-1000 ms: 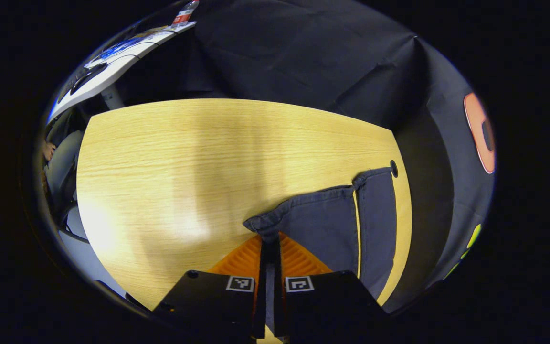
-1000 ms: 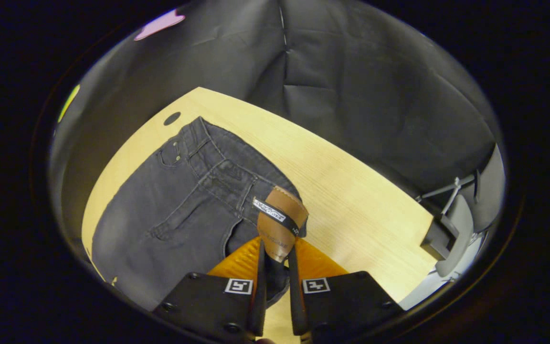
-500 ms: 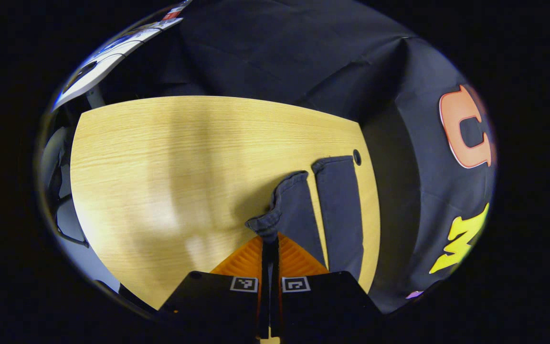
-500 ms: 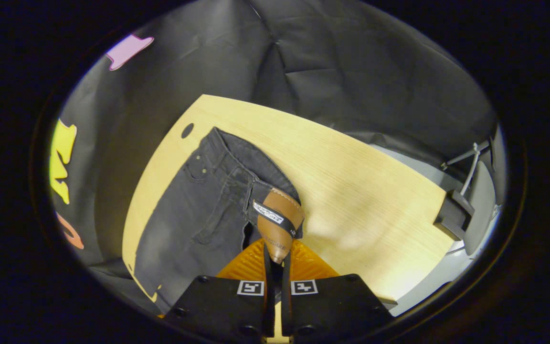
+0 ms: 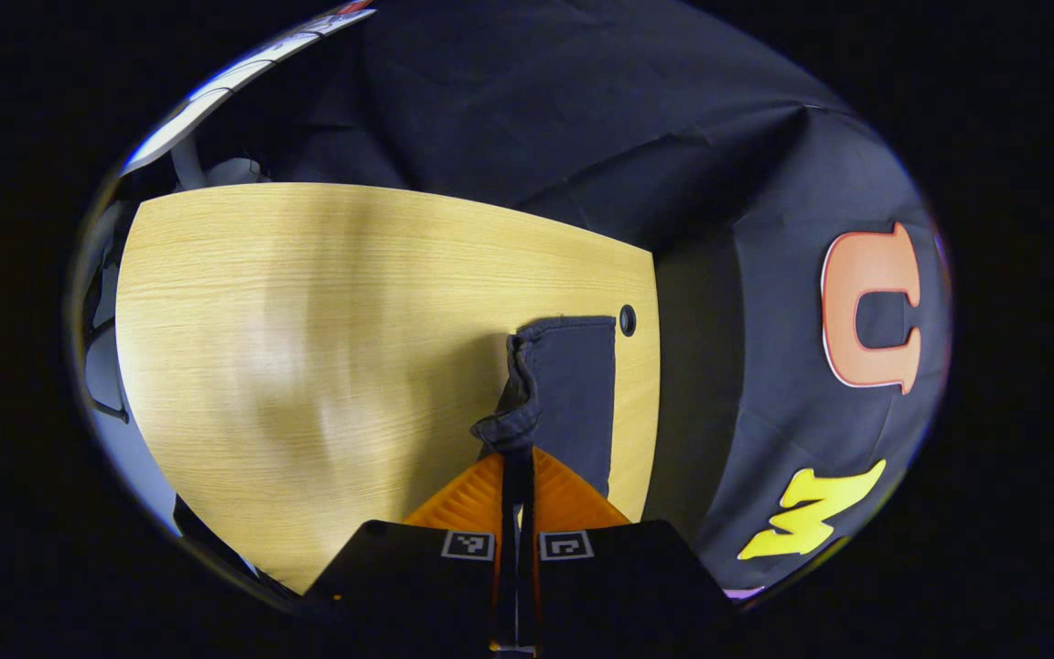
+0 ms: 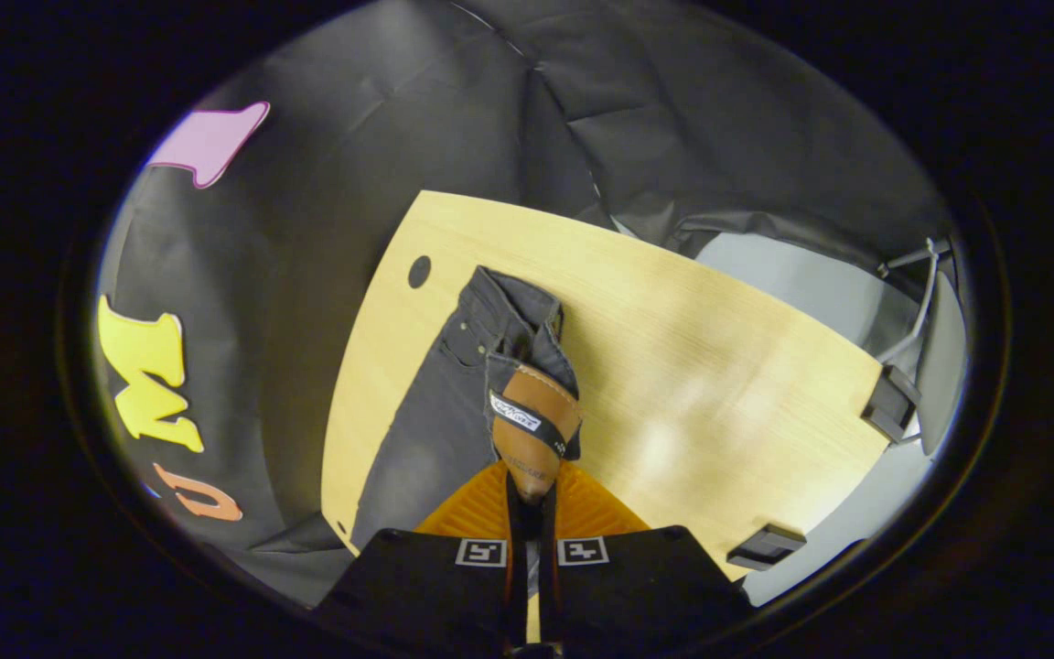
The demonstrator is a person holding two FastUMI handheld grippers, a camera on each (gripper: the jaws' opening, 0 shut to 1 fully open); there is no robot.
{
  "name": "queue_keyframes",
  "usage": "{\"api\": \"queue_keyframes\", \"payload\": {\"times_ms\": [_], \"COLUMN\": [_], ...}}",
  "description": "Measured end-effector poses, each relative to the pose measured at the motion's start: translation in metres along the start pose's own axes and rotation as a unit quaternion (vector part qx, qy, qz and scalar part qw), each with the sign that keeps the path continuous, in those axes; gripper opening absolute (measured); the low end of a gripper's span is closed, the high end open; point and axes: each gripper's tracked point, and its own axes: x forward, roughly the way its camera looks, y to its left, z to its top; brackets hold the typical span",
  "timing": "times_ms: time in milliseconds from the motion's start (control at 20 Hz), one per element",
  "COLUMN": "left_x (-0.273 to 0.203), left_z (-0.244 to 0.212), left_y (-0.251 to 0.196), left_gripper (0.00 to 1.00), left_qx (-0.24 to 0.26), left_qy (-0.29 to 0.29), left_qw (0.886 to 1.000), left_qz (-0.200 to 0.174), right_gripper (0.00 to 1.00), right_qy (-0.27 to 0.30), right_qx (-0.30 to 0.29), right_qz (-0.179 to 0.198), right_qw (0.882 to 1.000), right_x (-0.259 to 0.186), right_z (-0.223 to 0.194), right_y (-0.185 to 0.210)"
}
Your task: Grasp the waist and the cuffs of the jeans and fold them to make the two legs overlap; first hold the waist and fold one-third of the jeans toward the cuffs, then hold the cuffs and fold the remaining one-third in the same direction to finish folding.
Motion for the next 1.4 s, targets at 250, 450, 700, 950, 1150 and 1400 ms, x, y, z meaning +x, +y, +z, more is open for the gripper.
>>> {"api": "queue_keyframes", "payload": {"times_ms": [250,450,700,950,1150,1400], "left_x": [0.015,0.036,0.092,0.16,0.198,0.215], "left_z": [0.009,0.023,0.033,0.034,0.026,0.026], "left_y": [-0.028,-0.062,-0.099,-0.106,-0.109,-0.096], "left_gripper": [0.04,0.04,0.0,0.04,0.04,0.04], "left_qx": [-0.046,-0.065,-0.075,-0.044,-0.015,0.02], "left_qy": [0.015,0.019,0.024,0.02,0.037,0.032], "left_qw": [0.999,0.998,0.997,0.998,0.999,0.997], "left_qz": [0.007,0.009,0.011,0.034,0.035,0.066], "right_gripper": [0.06,0.06,0.05,0.05,0.05,0.12], "right_qy": [0.021,0.028,0.03,0.021,0.019,0.019], "right_qx": [0.035,0.077,0.071,0.049,0.021,0.004], "right_qz": [0.022,0.039,0.057,0.059,0.039,0.016], "right_qw": [0.999,0.996,0.995,0.997,0.999,1.0], "right_x": [0.003,0.014,0.05,0.095,0.127,0.154], "right_z": [0.016,0.044,0.071,0.081,0.088,0.09], "right_y": [0.04,0.071,0.104,0.114,0.106,0.104]}}
